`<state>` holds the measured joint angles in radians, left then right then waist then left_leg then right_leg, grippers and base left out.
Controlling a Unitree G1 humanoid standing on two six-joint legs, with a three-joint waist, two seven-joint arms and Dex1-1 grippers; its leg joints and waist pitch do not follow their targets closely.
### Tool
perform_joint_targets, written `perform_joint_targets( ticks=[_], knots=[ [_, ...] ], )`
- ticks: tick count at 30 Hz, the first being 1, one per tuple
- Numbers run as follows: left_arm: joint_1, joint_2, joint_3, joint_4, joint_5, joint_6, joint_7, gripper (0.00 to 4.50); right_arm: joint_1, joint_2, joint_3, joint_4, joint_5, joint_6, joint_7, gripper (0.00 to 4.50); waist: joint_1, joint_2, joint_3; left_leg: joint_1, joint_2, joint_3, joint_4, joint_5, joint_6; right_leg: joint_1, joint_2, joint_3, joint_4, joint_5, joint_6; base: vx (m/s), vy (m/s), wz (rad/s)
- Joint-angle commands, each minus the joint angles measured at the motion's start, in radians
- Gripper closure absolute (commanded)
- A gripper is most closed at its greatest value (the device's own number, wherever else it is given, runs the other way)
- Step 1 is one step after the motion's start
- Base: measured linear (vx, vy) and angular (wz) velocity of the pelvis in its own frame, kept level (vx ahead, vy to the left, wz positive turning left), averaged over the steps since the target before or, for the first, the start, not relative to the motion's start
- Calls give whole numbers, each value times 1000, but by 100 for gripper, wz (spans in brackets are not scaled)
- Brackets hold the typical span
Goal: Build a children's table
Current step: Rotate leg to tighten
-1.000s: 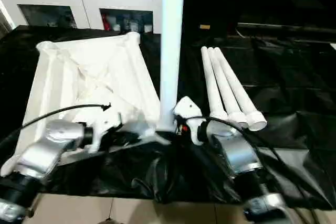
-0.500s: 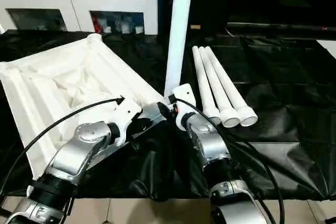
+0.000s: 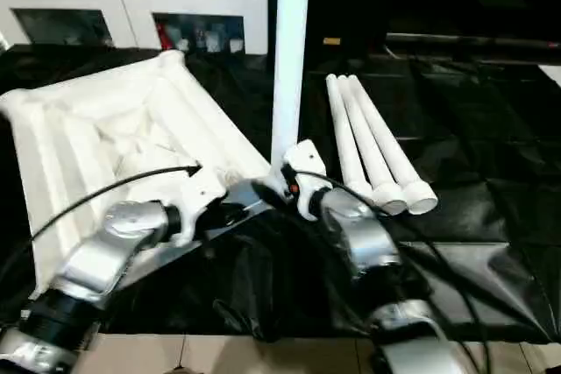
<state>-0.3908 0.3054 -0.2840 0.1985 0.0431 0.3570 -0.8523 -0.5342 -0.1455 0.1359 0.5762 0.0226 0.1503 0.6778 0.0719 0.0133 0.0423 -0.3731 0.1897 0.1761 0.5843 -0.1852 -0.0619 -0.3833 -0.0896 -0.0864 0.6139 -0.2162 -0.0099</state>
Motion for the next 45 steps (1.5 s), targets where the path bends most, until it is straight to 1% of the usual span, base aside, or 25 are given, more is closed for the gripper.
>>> perform_joint_targets(
  ticks=[1, 2, 7, 8, 11, 14, 16, 19, 24, 25, 27, 28, 29, 30, 32, 33, 34, 36, 38, 39, 40, 41, 43, 44, 45],
  knots=[
    [9, 14, -60, -8, -21, -37, -98, 450, 19, -32, 67, -77, 6, 9, 126, 57, 5, -3, -56, 12, 43, -13, -68, -142, 53, 49, -60, 52, -63, -13, -233, 0, 0, 0],
    [9, 15, -60, -8, -21, -37, -99, 450, 20, -34, 68, -79, 6, 9, 129, 57, 8, 0, -56, 13, 45, -12, -68, -148, 55, 46, -63, 55, -61, -25, -230, 0, 0, 0],
    [13, 77, -65, -7, -47, -82, -202, 450, 51, -108, 104, -147, 30, 35, 276, 57, 19, -2, -54, 16, 47, -12, -70, -169, 48, 43, -64, 57, -65, -76, -222, 0, 0, 0],
    [13, 91, -70, -5, -49, -85, -224, 450, 55, -119, 111, -159, 34, 41, 297, 91, 19, -1, -55, 15, 47, -12, -69, -158, 46, 43, -63, 57, -61, -60, -225, 0, 0, 0],
    [11, 113, -76, 1, -52, -93, -261, 450, 55, -125, 112, -163, 39, 36, 309, 94, 18, -1, -55, 15, 46, -11, -70, -160, 43, 42, -63, 55, -61, -55, -233, 0, 0, 0],
    [5, 129, -84, 15, -56, -104, -296, 450, 59, -132, 122, -179, 45, 47, 335, 133, 18, 1, -56, 16, 46, -12, -70, -160, 38, 43, -63, 55, -60, -56, -235, 0, 0, 0],
    [4, 133, -87, 20, -56, -108, -305, 450, 62, -135, 126, -186, 46, 51, 341, 138, 18, 0, -56, 16, 46, -12, -69, -158, 38, 43, -63, 55, -60, -54, -235, 0, 0, 0],
    [1, 140, -95, 32, -53, -114, -321, 450, 68, -137, 136, -200, 48, 63, 358, 169, 19, -1, -57, 16, 46, -12, -69, -151, 39, 44, -63, 56, -59, -42, -237, 0, 0, 0],
    [-1, 135, -94, 41, -56, -117, -322, 450, 85, -129, 135, -219, 60, 74, 363, 178, 19, -1, -56, 17, 47, -11, -69, -158, 37, 43, -64, 56, -59, -61, -237, 0, 0, 0],
    [-1, 123, -89, 40, -55, -104, -302, 450, 83, -110, 120, -206, 66, 78, 337, 178, 19, -1, -56, 16, 46, -11, -69, -161, 36, 43, -64, 56, -60, -65, -237, 0, 0, 0],
    [-8, 92, -79, 47, -37, -79, -239, 450, 68, -69, 92, -151, 44, 47, 235, 178, 16, -2, -52, 17, 46, -11, -73, -180, 26, 41, -64, 57, -65, -100, -234, 0, 0, 0],
    [-9, 86, -76, 49, -33, -74, -226, 450, 65, -61, 87, -140, 39, 41, 214, 178, 14, -3, -51, 17, 46, -12, -75, -203, 13, 41, -67, 57, -69, -141, -227, 0, 0, 0],
    [-25, 35, -49, 66, -19, -27, -124, 450, 45, -13, 49, -80, 33, 39, 100, 178, 14, -3, -50, 18, 45, -13, -76, -214, 7, 41, -68, 57, -71, -165, -221, 0, 0, 0],
    [-25, 33, -48, 67, -18, -26, -120, 450, 44, -12, 48, -78, 33, 39, 97, 178, 10, -4, -48, 20, 46, -12, -78, -230, -6, 37, -68, 59, -73, -198, -216, 0, 0, 0],
    [-53, -70, 0, 86, -4, 60, 62, 450, 15, 73, -9, 8, 31, 49, -85, 179, 11, -5, -46, 25, 45, -16, -80, -262, -23, 36, -72, 57, -87, -295, -190, 0, 0, 0],
    [-60, -116, 13, 82, 1, 93, 130, 450, 3, 111, -24, 41, 26, 49, -164, 180, 9, -5, -48, 24, 46, -14, -79, -262, -26, 36, -72, 59, -84, -296, -185, -51, 0, -2],
    [-62, -133, 15, 78, 3, 101, 150, 450, -1, 125, -27, 52, 23, 47, -191, 180, 9, -5, -47, 24, 45, -18, -81, -269, -30, 34, -72, 57, -91, -322, -170, 0, 0, 0],
    [-66, -167, 13, 70, 9, 115, 186, 450, -12, 155, -32, 76, 14, 45, -256, 180, 9, -7, -49, 18, 45, -18, -81, -248, -24, 35, -70, 57, -88, -293, -161, 0, 0, 0],
    [-71, -201, -3, 63, 13, 120, 200, 450, -20, 184, -30, 92, 13, 37, -276, 180, 7, -7, -51, 17, 44, -17, -80, -226, -14, 34, -67, 57, -86, -247, -162, 0, 0, 0],
    [-71, -201, -3, 63, 13, 120, 200, 450, -20, 184, -30, 92, 13, 37, -276, 145, 9, -7, -53, 16, 43, -15, -77, -211, -7, 35, -66, 57, -84, -213, -164, 0, 0, 0],
    [-72, -211, -9, 62, 15, 118, 200, 450, -22, 193, -30, 97, 15, 33, -270, 145, 10, -7, -53, 15, 43, -15, -77, -204, -3, 36, -66, 57, -82, -196, -167, 0, 0, 0],
    [-74, -215, -19, 62, 17, 112, 192, 450, -23, 198, -33, 95, 21, 32, -257, 110, 11, -4, -54, 13, 43, -15, -76, -192, 3, 37, -64, 57, -79, -170, -171, 0, 0, 0],
    [-74, -210, -34, 63, 23, 102, 172, 450, -30, 199, -40, 97, 24, 26, -243, 108, 10, -4, -55, 12, 43, -15, -76, -183, 9, 38, -64, 57, -76, -135, -180, 0, 0, 0],
    [-74, -207, -36, 62, 24, 98, 166, 450, -33, 195, -39, 99, 19, 20, -242, 88, 9, -1, -54, 13, 43, -15, -76, -187, 9, 39, -63, 56, -75, -132, -184, 0, 0, 0],
    [-70, -191, -39, 55, 23, 97, 150, 450, -39, 181, -34, 103, 6, 3, -232, 88, 9, 1, -54, 14, 43, -15, -77, -192, 8, 38, -63, 56, -76, -133, -186, 0, 0, 0]
  ],
)
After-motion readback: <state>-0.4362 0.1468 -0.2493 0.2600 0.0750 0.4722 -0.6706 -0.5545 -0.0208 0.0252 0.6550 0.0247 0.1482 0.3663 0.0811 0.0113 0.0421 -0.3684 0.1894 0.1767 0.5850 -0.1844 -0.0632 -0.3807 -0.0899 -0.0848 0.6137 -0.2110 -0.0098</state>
